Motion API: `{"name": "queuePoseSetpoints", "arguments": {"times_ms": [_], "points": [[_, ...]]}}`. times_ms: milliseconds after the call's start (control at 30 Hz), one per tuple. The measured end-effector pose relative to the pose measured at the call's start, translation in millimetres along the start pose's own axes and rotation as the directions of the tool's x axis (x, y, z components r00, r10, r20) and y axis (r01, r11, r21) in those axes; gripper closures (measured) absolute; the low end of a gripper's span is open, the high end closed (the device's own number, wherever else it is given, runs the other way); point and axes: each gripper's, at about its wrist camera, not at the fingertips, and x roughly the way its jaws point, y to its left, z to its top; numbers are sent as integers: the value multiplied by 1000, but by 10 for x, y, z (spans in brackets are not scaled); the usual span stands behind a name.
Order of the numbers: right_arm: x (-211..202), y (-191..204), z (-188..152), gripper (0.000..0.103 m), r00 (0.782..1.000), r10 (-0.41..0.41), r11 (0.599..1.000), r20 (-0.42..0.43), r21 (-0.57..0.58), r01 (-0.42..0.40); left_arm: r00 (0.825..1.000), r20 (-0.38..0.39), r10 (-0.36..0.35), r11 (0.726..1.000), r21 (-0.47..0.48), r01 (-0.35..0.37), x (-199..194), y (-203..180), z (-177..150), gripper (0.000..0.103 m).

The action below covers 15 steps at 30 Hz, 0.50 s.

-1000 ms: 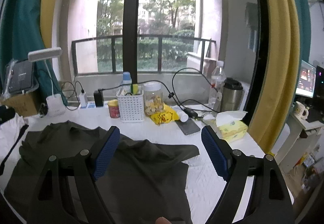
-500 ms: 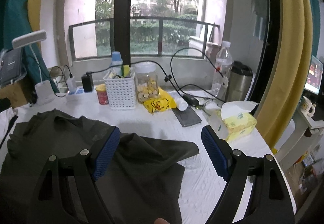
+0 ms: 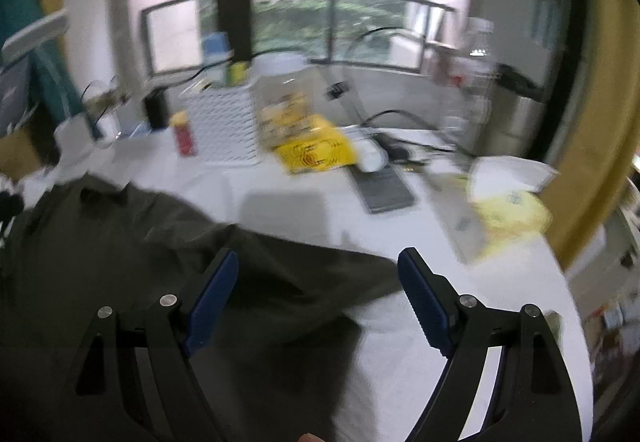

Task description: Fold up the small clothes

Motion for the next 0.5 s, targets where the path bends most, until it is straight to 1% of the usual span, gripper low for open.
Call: {"name": "queuePoseSetpoints", "arguments": {"times_ms": [133, 233, 267, 400, 467, 500], "points": [[305, 399, 85, 19, 997, 61, 989, -37, -132, -65, 999, -35, 10, 1000, -14, -10, 157, 95, -25, 2], [552, 661, 150, 22, 992, 107, 968, -71, -221, -121, 998, -52, 20, 1000, -22, -21, 268, 173, -32, 2], [646, 750, 164, 24, 988, 122, 957, -92, -251, -142, 998, -58, 23, 999, -27, -25, 304, 207, -33, 2], [889, 1027, 157, 26, 979, 144, 914, -145, -359, -187, 996, -84, 37, 998, -48, -41, 439, 342, -35, 2], [991, 1173, 142, 31, 976, 143, 883, -164, -423, -201, 994, -97, 42, 997, -56, -48, 509, 399, -35, 2], [1032, 1226, 125, 32, 976, 139, 870, -169, -449, -201, 994, -101, 46, 997, -57, -51, 537, 418, -27, 2]]}}
